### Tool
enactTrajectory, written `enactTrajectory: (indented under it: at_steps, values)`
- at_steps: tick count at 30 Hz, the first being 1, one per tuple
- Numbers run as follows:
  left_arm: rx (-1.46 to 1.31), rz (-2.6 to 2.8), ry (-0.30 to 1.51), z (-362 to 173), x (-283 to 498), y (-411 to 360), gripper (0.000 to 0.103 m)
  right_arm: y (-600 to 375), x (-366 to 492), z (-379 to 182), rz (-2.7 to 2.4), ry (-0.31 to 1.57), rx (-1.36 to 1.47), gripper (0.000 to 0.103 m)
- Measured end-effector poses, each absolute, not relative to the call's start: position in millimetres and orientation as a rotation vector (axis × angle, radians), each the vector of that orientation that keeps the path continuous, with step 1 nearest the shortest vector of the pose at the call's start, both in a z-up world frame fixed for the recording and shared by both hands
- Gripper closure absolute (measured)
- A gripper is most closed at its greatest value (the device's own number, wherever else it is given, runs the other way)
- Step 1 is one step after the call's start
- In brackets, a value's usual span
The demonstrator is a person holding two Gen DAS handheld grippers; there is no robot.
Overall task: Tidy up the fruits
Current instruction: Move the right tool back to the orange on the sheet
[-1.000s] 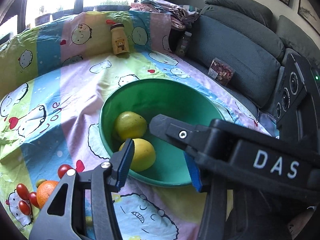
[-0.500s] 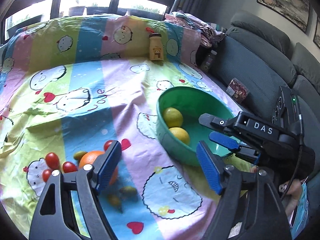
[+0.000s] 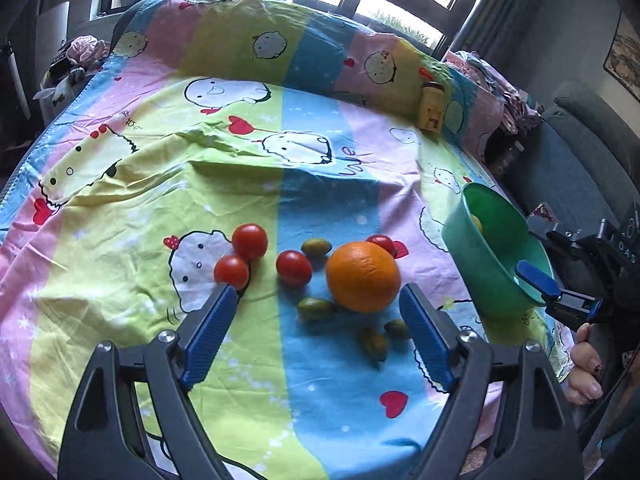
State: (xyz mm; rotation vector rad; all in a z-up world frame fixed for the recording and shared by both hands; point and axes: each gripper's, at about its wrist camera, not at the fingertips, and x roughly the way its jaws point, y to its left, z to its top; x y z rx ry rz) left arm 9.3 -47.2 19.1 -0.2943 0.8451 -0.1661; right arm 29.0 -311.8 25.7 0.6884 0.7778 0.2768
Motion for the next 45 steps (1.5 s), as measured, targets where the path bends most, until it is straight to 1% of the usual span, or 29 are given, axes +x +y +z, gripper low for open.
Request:
enactTrajectory:
  at_steps: [8,18,19,20,22,32,36,40,42,45]
  values:
    - [-0.337,-0.209,0.886,0,17,-42,0.017,-261,43,18,0.367,0.863,0.585,0.033]
    - [-0.361,-0.229,0.912,-10,25,-50,0.016,-217,77,-17,0.377,1.029,0.517,0.032]
    - [-0.357,-0.228,0.913,-10,26,-51,0.016,-216,79,-18,0.373,1.036,0.514,0.03]
    - [-0.353,-0.23,0.911,-10,26,-51,0.016,-215,82,-20,0.369,1.042,0.513,0.025]
    - [-0.347,-0.235,0.9,-9,27,-52,0.016,-213,85,-22,0.368,1.049,0.517,0.023]
    - [-0.346,-0.316,0.885,-2,43,-62,0.017,-204,102,-29,0.415,1.123,0.517,0.023]
    - [-0.344,-0.332,0.918,1,54,-66,0.017,-200,114,-25,0.426,1.19,0.47,0.023]
    - [-0.295,-0.363,0.923,16,67,-72,0.017,-200,128,-14,0.424,1.185,0.436,0.023]
    - [-0.248,-0.358,0.915,21,72,-74,0.017,-203,129,-14,0.456,1.166,0.461,0.023]
    - [-0.262,-0.387,0.898,19,73,-73,0.017,-211,127,-21,0.471,1.173,0.529,0.023]
